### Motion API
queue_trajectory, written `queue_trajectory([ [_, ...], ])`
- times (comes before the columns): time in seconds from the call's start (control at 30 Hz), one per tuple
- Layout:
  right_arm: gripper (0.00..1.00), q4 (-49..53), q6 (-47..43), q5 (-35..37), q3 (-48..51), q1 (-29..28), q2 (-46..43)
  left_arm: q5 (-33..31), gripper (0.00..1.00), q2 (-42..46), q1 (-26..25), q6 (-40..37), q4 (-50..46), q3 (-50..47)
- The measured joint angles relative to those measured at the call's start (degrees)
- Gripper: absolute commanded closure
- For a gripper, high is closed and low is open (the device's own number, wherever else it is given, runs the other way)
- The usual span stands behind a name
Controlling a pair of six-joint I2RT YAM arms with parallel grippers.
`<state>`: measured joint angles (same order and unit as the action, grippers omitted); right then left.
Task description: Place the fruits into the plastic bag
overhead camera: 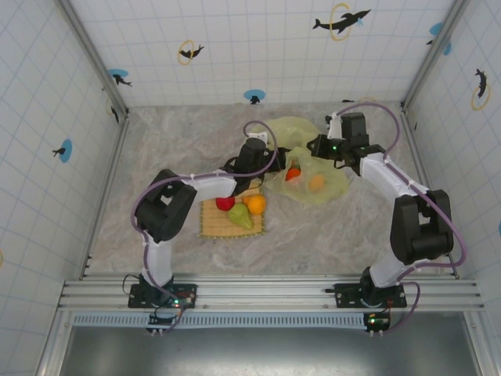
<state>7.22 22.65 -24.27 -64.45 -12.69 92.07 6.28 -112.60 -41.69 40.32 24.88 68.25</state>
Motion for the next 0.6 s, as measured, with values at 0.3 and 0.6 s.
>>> queue_trajectory([
  [0.3,1.0,1.2,-1.09,0.28,0.0,3.1,0.0,1.86,0.24,12.15,1.38,-6.36,-4.26,-9.25],
  [0.6,1.0,1.81,-1.25,0.42,0.0,3.39,0.0,5.62,0.24,21.27,4.96,-12.07,-9.25,-15.65],
])
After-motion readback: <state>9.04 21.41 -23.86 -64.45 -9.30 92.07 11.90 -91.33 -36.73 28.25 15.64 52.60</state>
